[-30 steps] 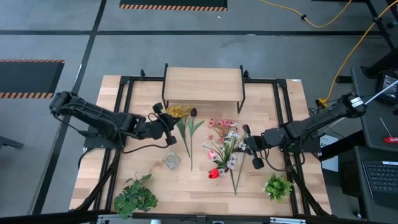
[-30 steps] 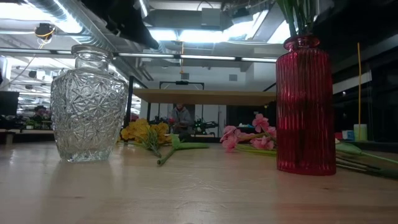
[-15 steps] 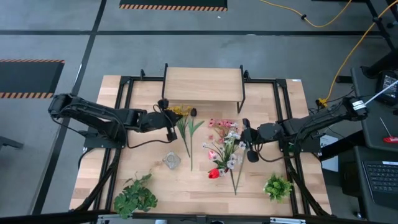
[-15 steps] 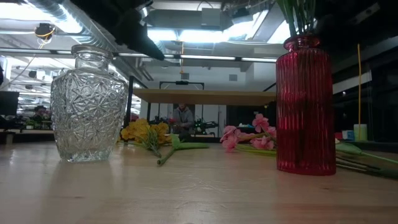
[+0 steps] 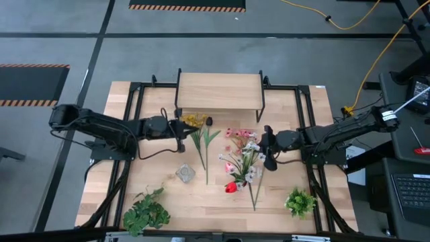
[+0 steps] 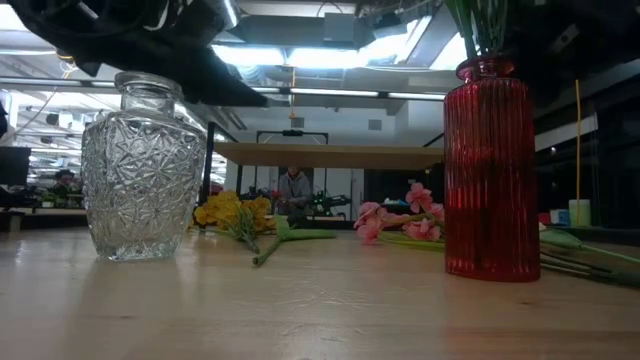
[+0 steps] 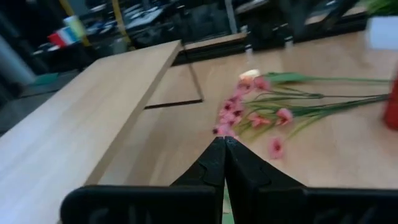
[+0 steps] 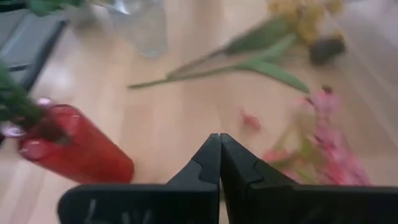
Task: Pick and place flowers into a vace then onto a shelf
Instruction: Put the pink flowers into the transparent vase
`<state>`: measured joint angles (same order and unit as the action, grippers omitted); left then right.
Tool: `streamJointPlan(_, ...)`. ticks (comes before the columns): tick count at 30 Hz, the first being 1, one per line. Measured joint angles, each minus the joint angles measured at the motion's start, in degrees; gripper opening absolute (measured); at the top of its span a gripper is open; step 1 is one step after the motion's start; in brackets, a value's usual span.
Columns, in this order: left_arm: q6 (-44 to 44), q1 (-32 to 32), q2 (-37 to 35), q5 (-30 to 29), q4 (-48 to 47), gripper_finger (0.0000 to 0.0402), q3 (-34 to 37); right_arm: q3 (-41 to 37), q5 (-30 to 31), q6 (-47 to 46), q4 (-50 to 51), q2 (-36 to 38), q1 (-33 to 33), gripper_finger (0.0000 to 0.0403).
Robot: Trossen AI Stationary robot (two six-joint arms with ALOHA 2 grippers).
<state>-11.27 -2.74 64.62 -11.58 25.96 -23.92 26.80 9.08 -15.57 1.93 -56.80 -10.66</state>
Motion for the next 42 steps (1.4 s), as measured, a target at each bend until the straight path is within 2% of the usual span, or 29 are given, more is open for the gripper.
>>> streamJointPlan(5,0.44,-3.22,-1.19,12.24,0.04,0.0002,0.19,2.93,2.66,-5.94,7.12,0.00,0.92,0.0005)
streamJointPlan(7,0.45,-3.78,-1.16,14.69,-0.02,0.0003,0.19,4.22,2.54,-9.00,9.33,0.00,0.92,0.0005)
streamJointPlan(17,-2.04,-4.17,-1.14,14.20,-0.42,0.0002,0.19,8.08,2.41,-27.70,20.96,-4.39,-1.29,0.0002)
streamJointPlan(28,-2.99,-4.17,-1.14,14.20,-0.42,0.0002,0.19,8.14,1.75,-42.78,15.95,-13.12,-9.05,0.0003)
streamJointPlan(35,-2.99,-4.17,-1.12,14.19,-0.44,0.0005,0.19,8.14,1.82,-46.24,13.93,-16.48,-12.52,0.0004)
streamJointPlan(42,-2.99,-4.17,-1.10,14.09,-0.44,0.0002,0.19,8.14,1.86,-44.32,11.03,-19.45,-12.54,0.0027)
